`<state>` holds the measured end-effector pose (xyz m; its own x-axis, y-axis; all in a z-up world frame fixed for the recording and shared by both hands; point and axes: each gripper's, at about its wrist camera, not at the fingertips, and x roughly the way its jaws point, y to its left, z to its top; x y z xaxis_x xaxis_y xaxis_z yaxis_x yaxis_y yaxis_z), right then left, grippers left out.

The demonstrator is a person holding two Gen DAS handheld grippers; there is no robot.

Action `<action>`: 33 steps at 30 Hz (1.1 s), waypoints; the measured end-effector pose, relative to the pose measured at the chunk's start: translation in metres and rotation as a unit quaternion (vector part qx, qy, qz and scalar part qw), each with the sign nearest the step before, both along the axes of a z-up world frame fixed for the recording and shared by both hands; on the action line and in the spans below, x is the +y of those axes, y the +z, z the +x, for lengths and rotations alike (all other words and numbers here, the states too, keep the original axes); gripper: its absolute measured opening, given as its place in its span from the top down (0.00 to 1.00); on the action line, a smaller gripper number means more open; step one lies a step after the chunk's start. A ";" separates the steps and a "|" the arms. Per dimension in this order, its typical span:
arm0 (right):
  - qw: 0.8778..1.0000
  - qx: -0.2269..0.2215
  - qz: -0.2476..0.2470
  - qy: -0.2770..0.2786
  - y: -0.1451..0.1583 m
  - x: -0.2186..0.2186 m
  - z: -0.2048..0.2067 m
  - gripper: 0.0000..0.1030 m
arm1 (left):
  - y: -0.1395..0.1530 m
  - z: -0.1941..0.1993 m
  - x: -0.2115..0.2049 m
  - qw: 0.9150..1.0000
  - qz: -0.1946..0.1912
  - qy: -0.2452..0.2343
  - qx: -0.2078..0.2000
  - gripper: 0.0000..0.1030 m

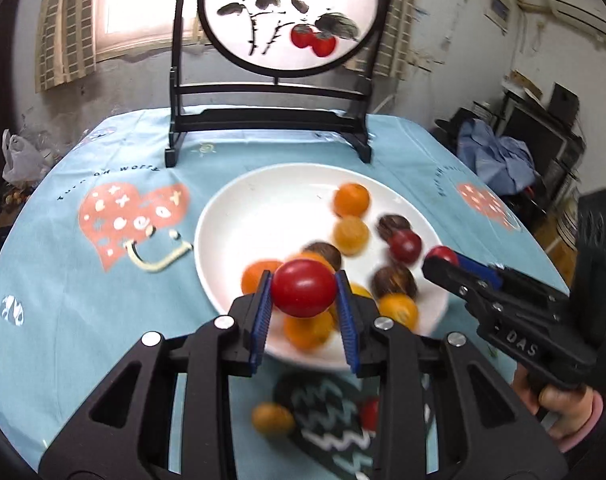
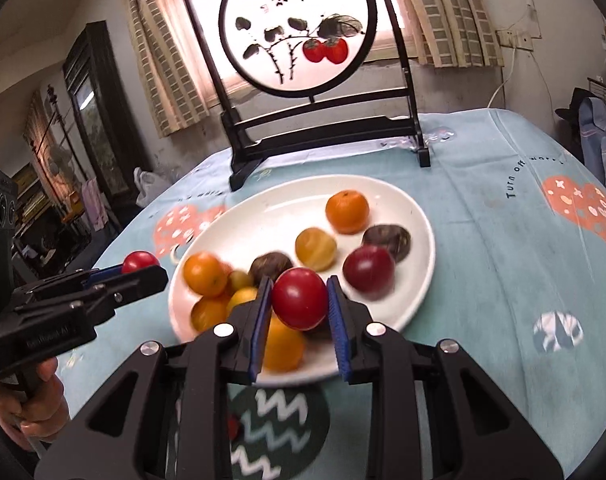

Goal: Organize fruits
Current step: 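Lower both tomatoes onto the white plate and release them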

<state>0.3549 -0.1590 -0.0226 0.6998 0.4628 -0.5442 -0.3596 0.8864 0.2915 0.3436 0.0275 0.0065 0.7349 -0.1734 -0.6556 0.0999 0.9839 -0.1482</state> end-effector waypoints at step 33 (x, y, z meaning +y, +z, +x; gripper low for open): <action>0.986 0.070 -0.099 0.114 -0.030 0.057 -0.067 0.38 | -0.023 -0.060 0.057 0.986 0.064 0.154 0.021 0.02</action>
